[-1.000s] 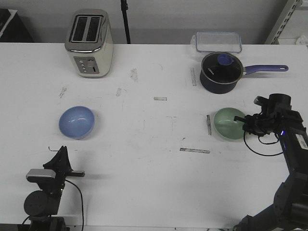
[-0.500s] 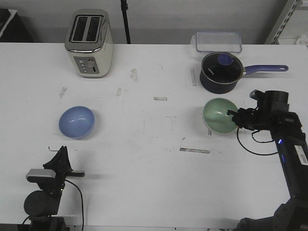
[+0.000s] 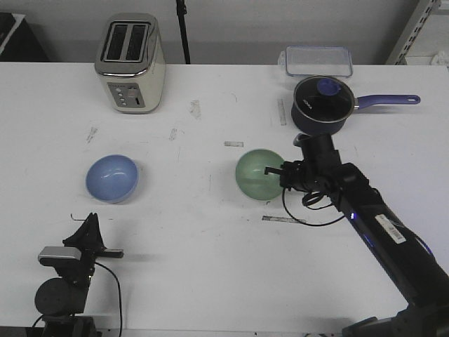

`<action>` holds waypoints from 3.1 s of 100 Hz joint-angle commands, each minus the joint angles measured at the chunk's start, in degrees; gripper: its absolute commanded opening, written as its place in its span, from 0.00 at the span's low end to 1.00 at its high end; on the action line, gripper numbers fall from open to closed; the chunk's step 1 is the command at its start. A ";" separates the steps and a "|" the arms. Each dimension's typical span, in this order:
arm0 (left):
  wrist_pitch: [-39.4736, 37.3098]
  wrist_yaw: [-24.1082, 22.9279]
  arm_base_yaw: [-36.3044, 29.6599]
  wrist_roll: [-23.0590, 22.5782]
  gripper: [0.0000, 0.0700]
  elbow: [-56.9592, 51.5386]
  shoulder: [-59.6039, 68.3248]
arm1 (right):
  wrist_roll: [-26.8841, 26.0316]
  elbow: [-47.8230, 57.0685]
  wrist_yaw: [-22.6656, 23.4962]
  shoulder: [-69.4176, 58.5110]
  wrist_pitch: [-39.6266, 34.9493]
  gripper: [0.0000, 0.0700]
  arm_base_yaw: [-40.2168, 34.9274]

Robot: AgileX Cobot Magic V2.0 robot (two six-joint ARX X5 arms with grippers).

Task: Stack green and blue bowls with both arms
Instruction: 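Grip the green bowl rim and drag it toward the table center, then release the green bowl and retract the right gripper to rest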

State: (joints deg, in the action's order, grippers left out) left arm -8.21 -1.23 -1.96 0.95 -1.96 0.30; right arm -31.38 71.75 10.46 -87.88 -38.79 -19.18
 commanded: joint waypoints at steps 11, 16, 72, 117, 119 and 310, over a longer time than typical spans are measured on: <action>-0.85 -0.09 -0.04 -0.31 0.00 1.27 -0.11 | -7.02 0.66 -0.98 -3.10 3.32 0.02 -7.06; -0.85 -0.09 -0.04 -0.31 0.00 1.27 -0.11 | -8.63 0.66 -2.29 -3.61 3.91 0.02 -8.74; -0.85 -0.09 -0.04 -0.31 0.00 1.27 -0.11 | -11.93 0.66 -5.14 -9.42 5.16 0.02 -11.98; -0.85 -0.09 -0.04 -0.31 0.00 1.27 -0.11 | -12.11 0.66 -4.96 -10.75 5.73 0.19 -11.96; -0.85 -0.09 -0.04 -0.31 0.00 1.27 -0.11 | -12.11 0.66 -4.98 -10.69 5.75 0.25 -11.98; -0.85 -0.09 -0.04 -0.31 0.00 1.27 -0.11 | 22.60 -46.10 -6.16 70.18 28.94 0.01 17.70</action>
State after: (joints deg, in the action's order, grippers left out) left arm -8.21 -1.23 -1.96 0.95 -1.96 0.30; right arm -7.90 25.45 4.34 -19.09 -9.56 -1.43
